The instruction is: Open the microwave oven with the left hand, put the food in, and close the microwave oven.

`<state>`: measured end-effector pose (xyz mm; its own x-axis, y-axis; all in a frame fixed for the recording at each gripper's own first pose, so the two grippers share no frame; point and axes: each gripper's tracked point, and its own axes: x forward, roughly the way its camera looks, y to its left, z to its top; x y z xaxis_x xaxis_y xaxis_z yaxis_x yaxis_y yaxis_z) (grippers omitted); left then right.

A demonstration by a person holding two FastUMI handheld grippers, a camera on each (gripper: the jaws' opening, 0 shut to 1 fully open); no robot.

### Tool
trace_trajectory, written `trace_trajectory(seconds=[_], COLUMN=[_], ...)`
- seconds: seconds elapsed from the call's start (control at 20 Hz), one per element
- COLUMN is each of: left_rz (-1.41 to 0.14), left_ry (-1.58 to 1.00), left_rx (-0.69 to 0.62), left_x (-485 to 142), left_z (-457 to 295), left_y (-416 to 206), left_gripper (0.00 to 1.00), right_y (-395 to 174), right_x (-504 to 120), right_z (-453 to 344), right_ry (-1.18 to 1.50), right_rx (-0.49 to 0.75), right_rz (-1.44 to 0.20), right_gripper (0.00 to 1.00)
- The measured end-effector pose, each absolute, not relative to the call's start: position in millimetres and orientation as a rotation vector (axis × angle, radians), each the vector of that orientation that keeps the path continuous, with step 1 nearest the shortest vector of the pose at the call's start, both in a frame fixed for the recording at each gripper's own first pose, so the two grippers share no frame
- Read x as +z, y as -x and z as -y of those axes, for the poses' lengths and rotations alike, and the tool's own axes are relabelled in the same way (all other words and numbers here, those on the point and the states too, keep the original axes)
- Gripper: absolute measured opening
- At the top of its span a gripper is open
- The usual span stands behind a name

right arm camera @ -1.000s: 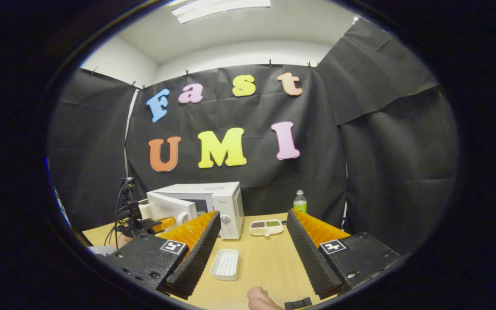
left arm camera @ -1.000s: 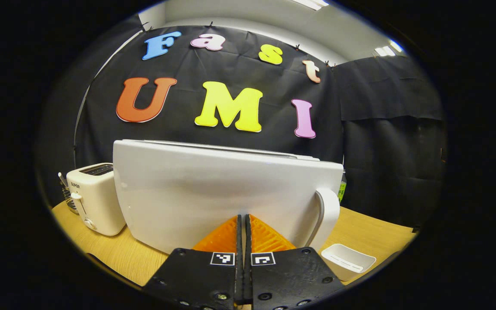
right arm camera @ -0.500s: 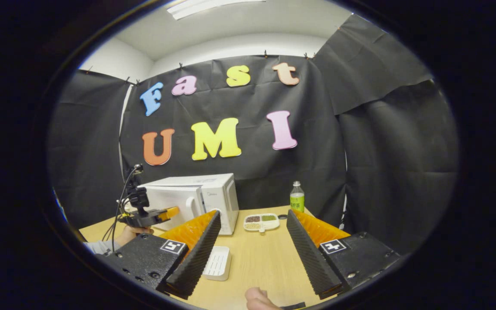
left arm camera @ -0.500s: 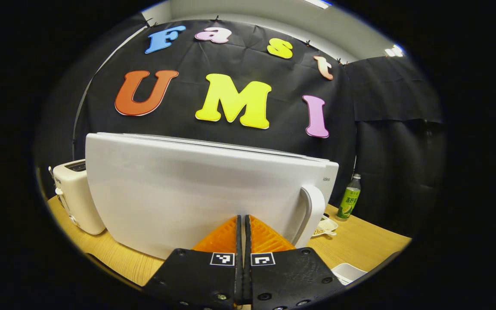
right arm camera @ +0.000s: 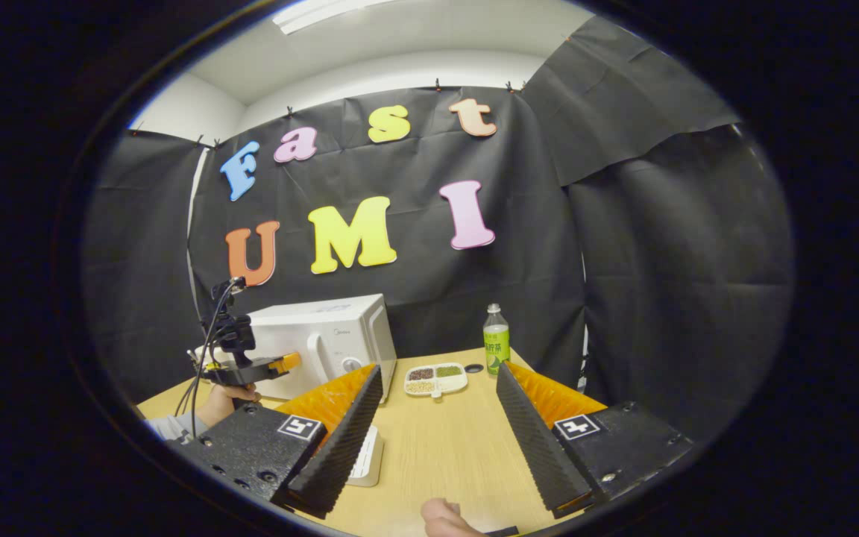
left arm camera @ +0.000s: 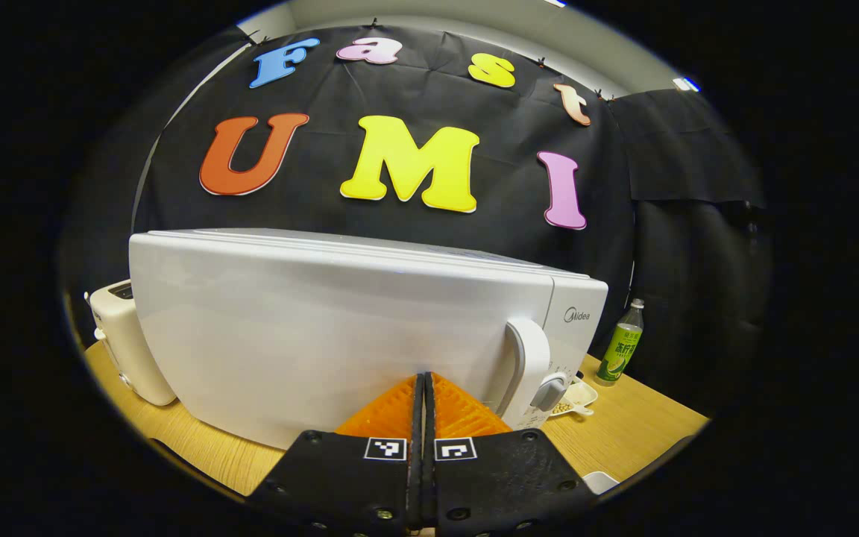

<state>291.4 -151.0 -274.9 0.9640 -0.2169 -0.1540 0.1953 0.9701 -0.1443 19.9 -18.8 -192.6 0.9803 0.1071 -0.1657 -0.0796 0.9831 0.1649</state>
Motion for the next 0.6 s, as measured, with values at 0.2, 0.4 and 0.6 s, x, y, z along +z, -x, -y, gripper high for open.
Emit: trace_trajectory(seconds=[0.2,0.4,0.6], left_rz=[-0.195,-0.260,-0.301], left_ry=[0.136,0.157,0.136], left_rx=[-0.187,-0.163,-0.178], left_x=[-276,-288,-295], left_z=[153,152,154], left_y=[-291,-285,-259], left_gripper=[0.00,0.00,0.17], right_y=[-13,-5,1], right_x=[-189,-182,-178], right_z=[15,7,-1], right_ry=[-0.160,-0.161,-0.147], right_rx=[0.088,0.091,0.102], right_rz=[-0.185,-0.195,-0.214], right_gripper=[0.98,0.98,0.98])
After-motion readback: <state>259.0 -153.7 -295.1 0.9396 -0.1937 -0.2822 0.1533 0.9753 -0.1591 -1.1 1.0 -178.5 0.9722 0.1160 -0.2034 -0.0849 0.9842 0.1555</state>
